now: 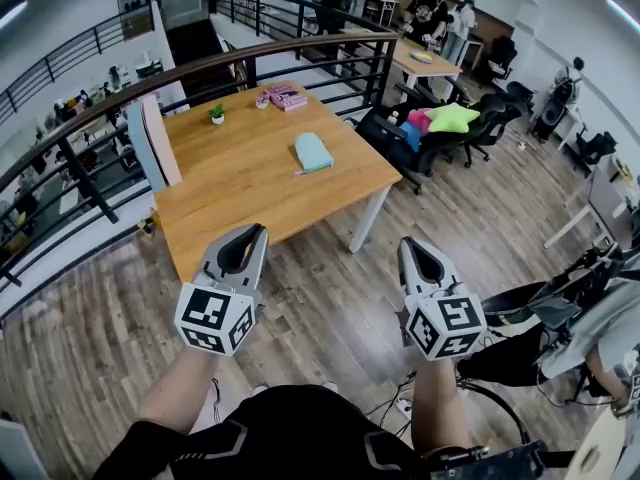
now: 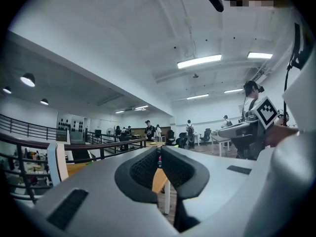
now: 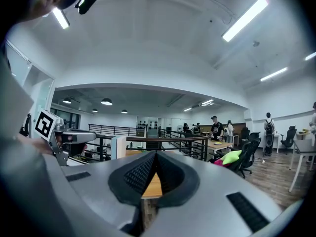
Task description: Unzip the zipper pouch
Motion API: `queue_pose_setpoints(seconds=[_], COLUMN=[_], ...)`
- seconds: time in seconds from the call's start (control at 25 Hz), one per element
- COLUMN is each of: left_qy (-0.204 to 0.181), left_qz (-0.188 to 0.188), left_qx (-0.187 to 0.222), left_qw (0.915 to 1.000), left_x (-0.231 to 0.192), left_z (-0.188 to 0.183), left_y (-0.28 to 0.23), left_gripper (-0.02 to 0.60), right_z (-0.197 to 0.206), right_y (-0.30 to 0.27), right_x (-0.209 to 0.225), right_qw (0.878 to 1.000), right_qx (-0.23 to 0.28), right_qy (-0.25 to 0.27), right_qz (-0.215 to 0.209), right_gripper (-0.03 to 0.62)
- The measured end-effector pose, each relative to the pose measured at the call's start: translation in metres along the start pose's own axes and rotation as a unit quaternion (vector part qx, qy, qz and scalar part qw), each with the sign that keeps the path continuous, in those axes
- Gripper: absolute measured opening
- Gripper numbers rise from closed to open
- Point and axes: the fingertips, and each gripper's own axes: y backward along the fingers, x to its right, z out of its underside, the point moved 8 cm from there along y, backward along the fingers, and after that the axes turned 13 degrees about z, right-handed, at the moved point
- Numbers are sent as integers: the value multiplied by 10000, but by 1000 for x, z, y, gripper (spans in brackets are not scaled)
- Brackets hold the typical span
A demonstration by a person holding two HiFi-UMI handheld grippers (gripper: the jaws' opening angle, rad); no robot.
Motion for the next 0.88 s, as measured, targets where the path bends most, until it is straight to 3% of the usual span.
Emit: queue_pose_setpoints(seconds=[0.24, 0.52, 0.6, 0.88], left_qy=[-60, -110, -122, -69], left_qz=[-83, -10, -34, -105], left_qx=[-43, -64, -33, -25], left_qw=[9999, 9999, 9999, 9999], left_x=[5, 16, 18, 28], left_z=[0, -4, -3, 1], left_y=[0, -14, -21, -52], left_gripper=[57, 198, 206, 206], right_z=[2, 2, 4, 13], right_y=[4, 1, -2, -10], right_x=[6, 26, 32, 59], right_qw=[9999, 9994, 9994, 9991], right_qx=[19, 83, 65, 26], right_qy=[-14, -116, -73, -19], right_qz=[-129, -303, -334, -413], right_gripper=[22, 213, 252, 276])
